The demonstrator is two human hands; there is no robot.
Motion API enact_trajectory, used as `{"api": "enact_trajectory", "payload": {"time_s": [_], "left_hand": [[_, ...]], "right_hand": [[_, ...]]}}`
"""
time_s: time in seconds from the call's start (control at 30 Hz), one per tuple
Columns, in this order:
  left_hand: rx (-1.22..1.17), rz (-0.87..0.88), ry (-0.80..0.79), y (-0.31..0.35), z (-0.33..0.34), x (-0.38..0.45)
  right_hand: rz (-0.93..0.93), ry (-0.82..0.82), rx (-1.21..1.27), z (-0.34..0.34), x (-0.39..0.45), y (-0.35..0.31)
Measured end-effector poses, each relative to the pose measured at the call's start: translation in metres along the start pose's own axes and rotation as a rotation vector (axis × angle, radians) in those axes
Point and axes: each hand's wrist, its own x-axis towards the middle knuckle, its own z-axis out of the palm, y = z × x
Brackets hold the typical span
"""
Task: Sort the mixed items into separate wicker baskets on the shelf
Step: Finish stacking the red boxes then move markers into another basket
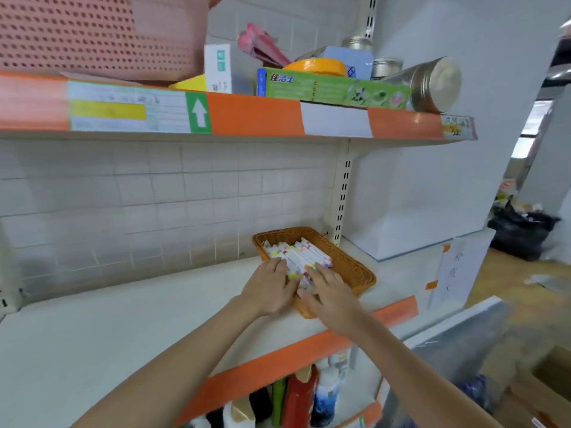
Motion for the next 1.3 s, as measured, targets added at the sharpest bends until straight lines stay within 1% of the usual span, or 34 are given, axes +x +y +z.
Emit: {"api": "enact_trajectory", "payload": {"time_s": [0.2, 0.3, 0.4, 0.53, 0.67, 0.8, 0.9, 1.0, 1.17, 1.3], "left_hand": [[0.028, -0.06, -0.048, -0.006, 0.005, 0.054], [0.046, -0.094, -0.079, -0.01, 0.014, 0.068], [0.041, -0.152, -0.067, -0.014, 0.014, 0.081], [0.169, -0.233, -0.123, -0.01, 0.009, 0.09], [0.3, -0.292, -0.133, 0.001, 0.007, 0.096], [0.335, -0.407, -0.113, 0.01, 0.011, 0.107], [0.351, -0.492, -0.082, 0.015, 0.015, 0.115], [0.383, -0.54, -0.064, 0.021, 0.017, 0.121], [0.399, -0.541, -0.018, 0.02, 0.027, 0.122], [0.365, -0.536, 0.002, 0.017, 0.028, 0.122]], "right_hand": [[-0.011, 0.01, -0.016, -0.012, 0.051, 0.031], [-0.013, -0.03, 0.005, -0.008, 0.067, 0.039], [-0.026, -0.067, 0.008, -0.007, 0.087, 0.047], [-0.027, -0.102, -0.024, -0.003, 0.111, 0.055], [-0.009, -0.141, -0.083, -0.002, 0.131, 0.062], [0.001, -0.171, -0.094, -0.004, 0.148, 0.07], [-0.023, -0.169, -0.076, -0.003, 0.157, 0.074], [-0.058, -0.147, -0.057, 0.0, 0.159, 0.076], [-0.097, -0.17, -0.01, 0.006, 0.163, 0.079], [-0.104, -0.141, 0.035, 0.008, 0.164, 0.081]]}}
